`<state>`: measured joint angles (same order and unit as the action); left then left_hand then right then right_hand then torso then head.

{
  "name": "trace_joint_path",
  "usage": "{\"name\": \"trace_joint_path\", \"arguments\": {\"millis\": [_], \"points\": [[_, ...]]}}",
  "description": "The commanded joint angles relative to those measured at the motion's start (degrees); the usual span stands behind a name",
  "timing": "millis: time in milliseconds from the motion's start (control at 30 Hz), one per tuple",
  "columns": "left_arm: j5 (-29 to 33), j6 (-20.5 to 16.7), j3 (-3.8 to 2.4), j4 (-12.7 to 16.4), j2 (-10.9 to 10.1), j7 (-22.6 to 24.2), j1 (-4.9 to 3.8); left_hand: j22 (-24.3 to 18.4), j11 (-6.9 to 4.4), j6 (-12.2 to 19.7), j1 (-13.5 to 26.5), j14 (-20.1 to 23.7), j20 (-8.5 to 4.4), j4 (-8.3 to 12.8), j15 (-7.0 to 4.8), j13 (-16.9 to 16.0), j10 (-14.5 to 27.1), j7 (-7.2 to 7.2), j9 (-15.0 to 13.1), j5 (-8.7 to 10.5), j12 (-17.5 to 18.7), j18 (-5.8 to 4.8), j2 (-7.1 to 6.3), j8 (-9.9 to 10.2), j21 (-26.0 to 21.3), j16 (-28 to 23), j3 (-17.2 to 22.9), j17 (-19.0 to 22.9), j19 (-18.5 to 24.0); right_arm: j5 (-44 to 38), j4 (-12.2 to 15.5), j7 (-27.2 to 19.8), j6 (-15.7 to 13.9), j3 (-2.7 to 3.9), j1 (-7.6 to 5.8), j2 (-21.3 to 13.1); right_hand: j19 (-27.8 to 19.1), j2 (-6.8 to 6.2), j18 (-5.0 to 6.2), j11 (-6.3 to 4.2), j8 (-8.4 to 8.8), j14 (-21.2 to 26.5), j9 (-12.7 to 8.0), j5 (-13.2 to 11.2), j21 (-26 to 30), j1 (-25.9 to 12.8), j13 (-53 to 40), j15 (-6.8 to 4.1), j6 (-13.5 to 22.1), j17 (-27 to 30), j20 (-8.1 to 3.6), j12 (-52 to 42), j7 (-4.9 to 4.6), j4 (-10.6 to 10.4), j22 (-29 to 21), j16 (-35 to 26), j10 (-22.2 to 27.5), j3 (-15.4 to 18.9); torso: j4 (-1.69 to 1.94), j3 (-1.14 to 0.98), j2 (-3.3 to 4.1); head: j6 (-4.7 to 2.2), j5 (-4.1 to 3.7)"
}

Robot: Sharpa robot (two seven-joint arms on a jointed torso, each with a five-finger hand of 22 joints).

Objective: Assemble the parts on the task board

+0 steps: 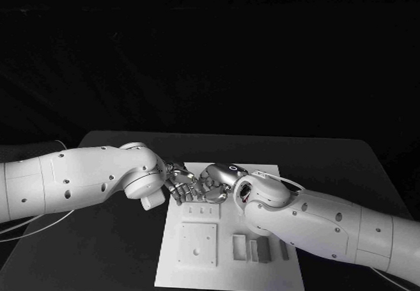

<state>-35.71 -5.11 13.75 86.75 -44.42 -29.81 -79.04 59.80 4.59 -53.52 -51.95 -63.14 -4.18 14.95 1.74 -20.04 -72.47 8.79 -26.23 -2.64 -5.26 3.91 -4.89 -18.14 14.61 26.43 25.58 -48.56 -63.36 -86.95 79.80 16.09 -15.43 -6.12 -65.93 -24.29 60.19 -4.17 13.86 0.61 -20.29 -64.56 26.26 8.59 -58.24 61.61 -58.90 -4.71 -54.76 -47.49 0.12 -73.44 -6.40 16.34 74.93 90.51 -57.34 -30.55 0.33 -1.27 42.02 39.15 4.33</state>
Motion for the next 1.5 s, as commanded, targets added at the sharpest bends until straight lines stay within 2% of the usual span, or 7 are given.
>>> {"name": "trace_joint_path", "arguments": {"millis": [33, 633, 933, 1367, 1433, 1500], "points": [[0.13, 0.57, -0.04, 0.13, 0.04, 0.43, 0.01, 0.04, 0.03, 0.33, 0.20, 0.52, 0.20, 0.24, -0.08, -0.06, 0.43, -0.18, -0.08, -0.21, 0.15, 0.59, 0.47, -0.05, -0.22, 0.37, -0.18, 0.10, 0.32, -0.71, -0.02, 0.00, 0.11, 0.02, 0.03, 0.03, 0.03, -0.26, 1.14, -0.05, -0.25, 0.00, 0.11, 0.22, 0.26, 0.16, 0.08, -0.51, -0.80, 0.08, -0.40, 0.26, -0.40, -0.07, 0.67, -0.36, 0.17, -0.26, -0.01, 0.02, -0.02, -0.05, -0.04], [2.45, -0.69, -0.05, -0.15, 0.36, 0.95, 0.21, -0.02, 0.63, 2.12, 0.49, 1.78, 0.64, 0.36, 0.42, -0.01, 1.69, 0.62, 0.49, -0.22, 0.91, 0.54, 0.73, 1.09, -1.23, 0.04, -0.37, 0.61, 1.32, -0.95, -0.36, 0.03, -0.16, 0.25, 0.06, 0.13, 0.06, -0.37, 1.14, -0.06, -0.22, -0.02, 0.15, 0.20, 0.28, 0.04, 0.12, -0.52, -0.82, 0.10, -0.40, 0.27, -0.40, -0.11, 0.66, -0.37, 0.16, -0.25, 0.00, -0.08, -0.01, 0.11, 0.06], [4.32, -1.15, -0.05, -0.21, 0.50, 1.52, 0.28, 0.13, 0.64, 2.05, -0.48, 1.91, 0.74, 0.87, 0.49, -0.14, 1.76, 0.59, 0.49, -0.22, 0.89, 0.62, 2.26, 1.08, -1.40, 0.22, 0.04, 0.69, 1.32, -0.95, -0.49, 0.01, -0.23, 0.31, 0.08, 0.20, 0.07, -0.39, 1.14, -0.06, -0.20, -0.02, 0.16, 0.21, 0.29, 0.05, 0.13, -0.52, -0.82, 0.11, -0.41, 0.28, -0.40, -0.09, 0.66, -0.38, 0.16, -0.28, 0.00, -0.08, 0.00, 0.00, 0.09], [5.29, -1.22, -0.05, -0.32, 0.66, 2.14, 0.32, 0.38, 0.51, 1.64, -1.35, 1.84, 0.76, 1.36, 0.46, -0.32, 1.52, 0.44, 0.43, -0.23, 0.74, 0.65, 3.72, 0.90, -1.45, 0.52, 0.10, 0.74, 1.18, -0.95, -0.52, 0.01, -0.17, 0.41, 0.14, 0.29, 0.08, -0.41, 1.14, -0.07, -0.18, -0.03, 0.18, 0.21, 0.30, 0.06, 0.15, -0.53, -0.82, 0.12, -0.41, 0.29, -0.39, -0.08, 0.65, -0.40, 0.15, -0.32, 0.00, -0.04, 0.00, 0.04, 0.07], [5.45, -1.52, -0.05, -0.36, 0.63, 2.26, 0.32, 0.48, 0.40, 1.37, -1.90, 1.71, 0.71, 1.49, 0.39, -0.40, 1.33, 0.32, 0.38, -0.23, 0.65, 0.69, 4.37, 0.77, -1.42, 0.68, 0.26, 0.74, 1.04, -0.95, -0.55, 0.01, -0.13, 0.42, 0.14, 0.27, 0.09, -0.41, 1.14, -0.07, -0.17, -0.03, 0.19, 0.21, 0.30, 0.06, 0.16, -0.53, -0.82, 0.12, -0.41, 0.29, -0.39, -0.07, 0.65, -0.40, 0.15, -0.32, 0.00, -0.02, -0.01, 0.07, 0.06], [5.45, -1.75, -0.05, -0.37, 0.59, 2.39, 0.32, 0.59, 0.35, 1.14, -2.76, 1.62, 0.70, 1.18, 0.34, -0.47, 1.18, 0.23, 0.36, -0.18, 0.60, 0.68, 4.30, 0.67, -1.41, 0.83, 1.15, 0.76, 0.84, -0.95, -0.51, 0.01, -0.08, 0.42, 0.14, 0.26, 0.09, -0.42, 1.14, -0.07, -0.17, -0.03, 0.19, 0.21, 0.31, 0.06, 0.16, -0.53, -0.82, 0.13, -0.42, 0.29, -0.39, -0.07, 0.65, -0.40, 0.15, -0.33, 0.00, -0.02, -0.01, 0.07, 0.06]]}}
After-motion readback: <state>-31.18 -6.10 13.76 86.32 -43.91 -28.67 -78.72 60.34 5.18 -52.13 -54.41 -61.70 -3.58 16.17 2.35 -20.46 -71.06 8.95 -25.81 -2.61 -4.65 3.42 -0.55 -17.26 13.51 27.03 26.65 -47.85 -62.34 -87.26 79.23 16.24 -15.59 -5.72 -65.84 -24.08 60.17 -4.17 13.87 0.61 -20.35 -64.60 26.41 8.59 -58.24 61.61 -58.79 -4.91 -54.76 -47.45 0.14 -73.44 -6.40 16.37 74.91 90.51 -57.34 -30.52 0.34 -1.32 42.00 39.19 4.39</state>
